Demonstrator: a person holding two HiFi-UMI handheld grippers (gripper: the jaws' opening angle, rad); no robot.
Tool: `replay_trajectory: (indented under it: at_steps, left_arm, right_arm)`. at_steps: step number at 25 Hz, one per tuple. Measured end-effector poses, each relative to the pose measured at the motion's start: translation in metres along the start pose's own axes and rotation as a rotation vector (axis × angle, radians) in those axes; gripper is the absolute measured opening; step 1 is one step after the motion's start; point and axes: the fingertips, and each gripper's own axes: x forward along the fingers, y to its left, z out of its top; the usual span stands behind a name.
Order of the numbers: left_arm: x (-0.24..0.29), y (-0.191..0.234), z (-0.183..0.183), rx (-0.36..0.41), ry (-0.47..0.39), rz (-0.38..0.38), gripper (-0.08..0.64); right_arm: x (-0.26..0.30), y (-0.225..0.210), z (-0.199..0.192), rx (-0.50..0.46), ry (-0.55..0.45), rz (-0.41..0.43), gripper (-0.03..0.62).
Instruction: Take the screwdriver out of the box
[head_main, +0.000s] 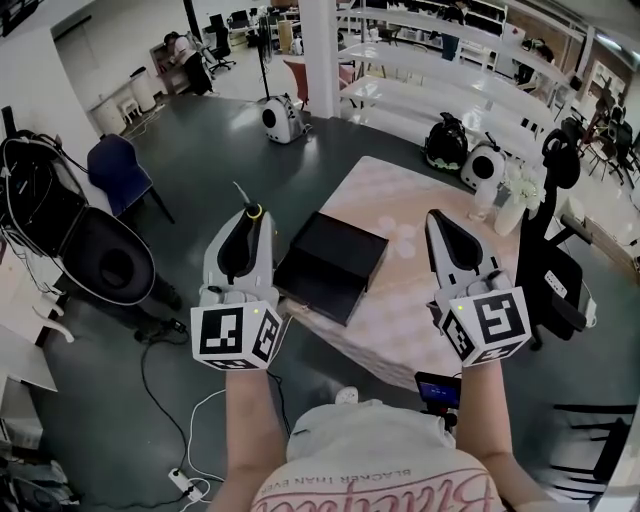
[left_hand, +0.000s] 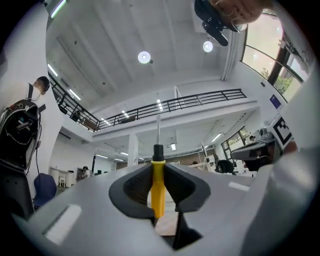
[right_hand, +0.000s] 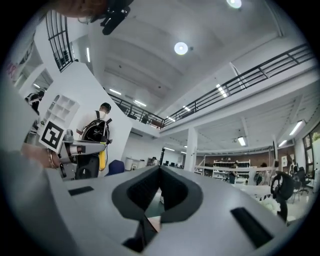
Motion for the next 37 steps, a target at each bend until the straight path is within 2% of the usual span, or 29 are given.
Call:
replay_trajectory:
  at_steps: [4, 9, 16, 37]
  left_arm:
    - [0.002, -0.006, 0.008, 0.018, -0.028, -0.019, 0.078]
    - [0.008, -0.009, 0.006, 0.024, -0.015, -0.024, 0.078]
    - [0.016, -0.005, 0.003, 0.009, 0.004, 0.001, 0.078]
    - [0.046, 0.0, -0.015, -0.003, 0.041, 0.015, 0.078]
  right_arm:
    - [0.0, 0.0, 0.009, -0.027, -0.02, 0.0, 0.006]
    - [0.0, -0.006, 0.014, -0.03, -0.034, -0.017, 0.006]
    - [0.004, -0.017, 0.006, -0.024, -0.003, -0.045, 0.005]
    - [0.029, -0.04, -0.008, -0.011, 0.003, -0.044, 0.005]
